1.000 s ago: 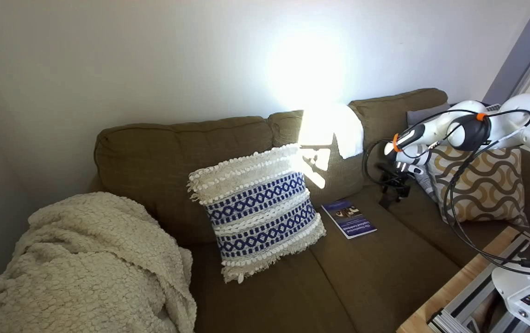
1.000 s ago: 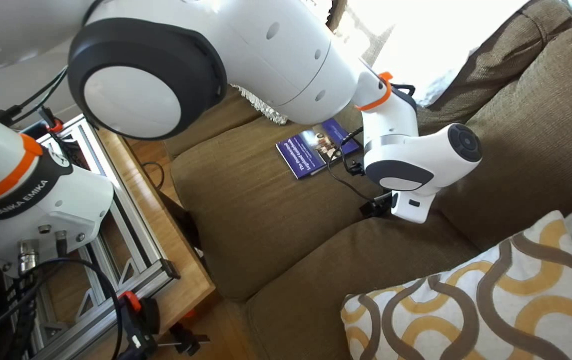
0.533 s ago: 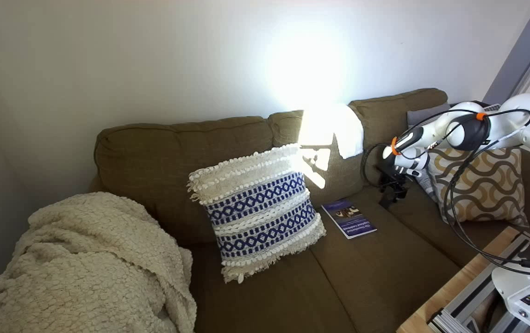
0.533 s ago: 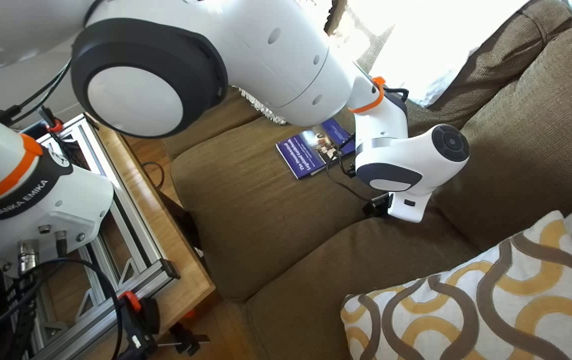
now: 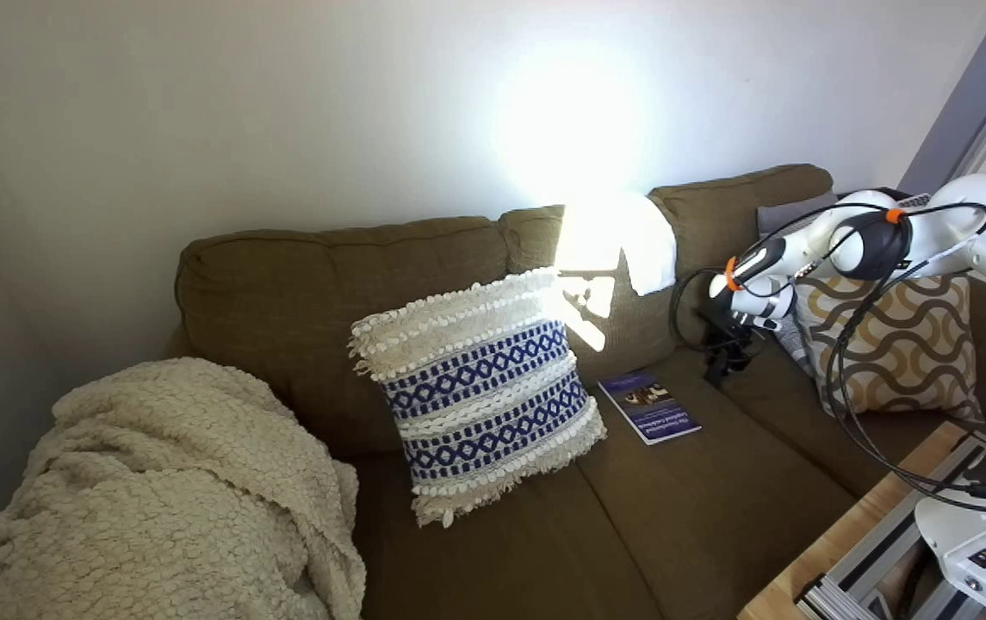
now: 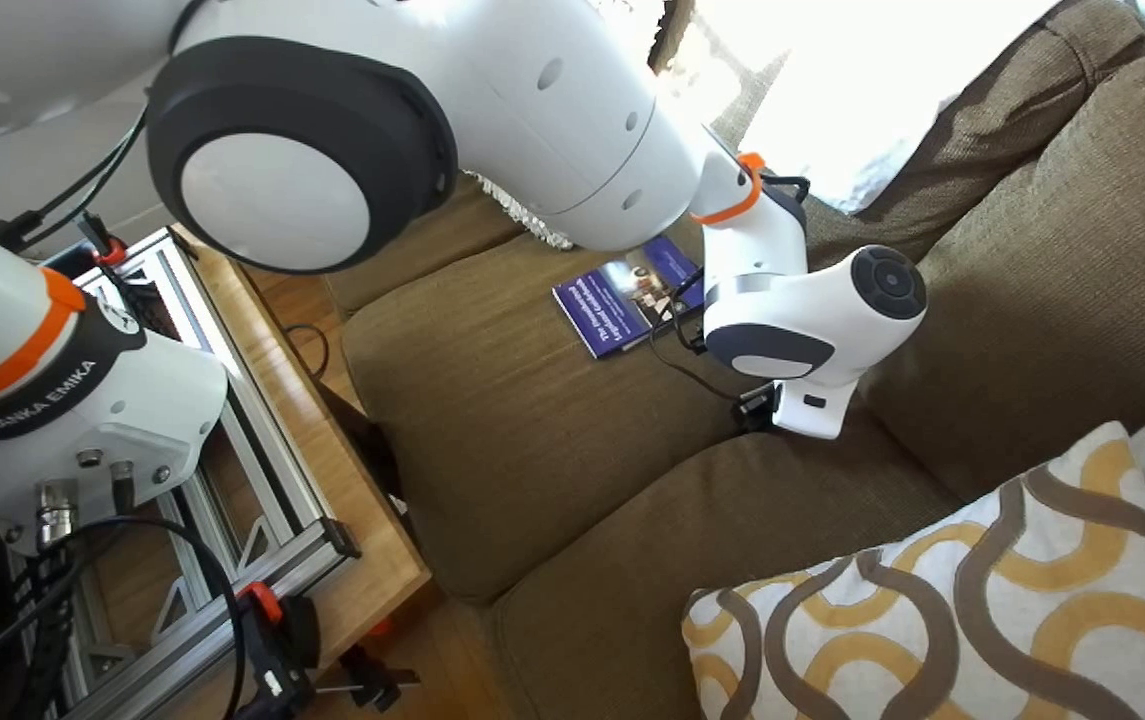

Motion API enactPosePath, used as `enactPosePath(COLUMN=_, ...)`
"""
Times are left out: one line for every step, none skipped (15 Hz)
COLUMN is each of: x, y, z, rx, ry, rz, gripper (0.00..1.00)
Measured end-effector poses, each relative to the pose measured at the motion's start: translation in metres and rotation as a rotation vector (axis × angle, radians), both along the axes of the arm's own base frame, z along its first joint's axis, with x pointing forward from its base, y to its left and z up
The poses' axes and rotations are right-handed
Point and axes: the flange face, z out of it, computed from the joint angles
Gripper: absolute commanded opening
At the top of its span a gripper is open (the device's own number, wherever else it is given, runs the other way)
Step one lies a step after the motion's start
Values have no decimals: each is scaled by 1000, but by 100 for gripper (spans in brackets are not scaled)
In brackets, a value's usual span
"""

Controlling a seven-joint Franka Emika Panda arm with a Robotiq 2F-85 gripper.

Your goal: Remove the black remote from in-between the cushions of the couch

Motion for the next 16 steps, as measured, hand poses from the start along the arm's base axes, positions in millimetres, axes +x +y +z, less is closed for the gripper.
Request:
enactPosePath(x=0, y=0, z=0, rx=0, ry=0, rz=1, gripper=27)
enactPosePath(x=0, y=0, z=0, rx=0, ry=0, rz=2, gripper=27)
enactPosePath(x=0, y=0, z=0, rx=0, ry=0, rz=2, gripper=27)
enactPosePath(x=0, y=0, z=0, rx=-1, ry=-1, rz=2, gripper=27)
enactPosePath(x=0, y=0, z=0, rx=-1, ry=-1, rz=2, gripper=27)
enactPosePath(x=1, y=-1, z=1, rx=-2, ry=-2, rz=2, gripper=27)
enactPosePath(x=1, y=-2, z=2, rx=-3, ry=-3, rz=2, gripper=27)
enactPosePath(x=2, y=-2, z=3, rx=-3, ry=-4, rz=1, gripper=27)
enactPosePath(x=2, y=-3, z=3, rx=-4, ry=-5, rz=2, gripper=27)
enactPosePath(x=3, y=-3, z=4, rx=-4, ry=-5, rz=2, gripper=27)
enactPosePath(x=4, y=-3, z=5, rx=-1, ry=-4, rz=3, gripper=27)
enactPosePath(x=5, y=-4, z=6, rx=3, ry=-2, rz=3, gripper=27)
enactPosePath(x=5, y=-4, z=7, rx=7, ry=1, rz=3, gripper=27)
enactPosePath(x=5, y=-5, z=8, rx=11, ry=3, rz=3, gripper=27)
enactPosePath(x=6, y=-6, z=9, rx=13, ry=4, rz=2, gripper=27)
enactPosePath(x=6, y=-7, z=10, rx=12, ry=3, rz=2, gripper=27)
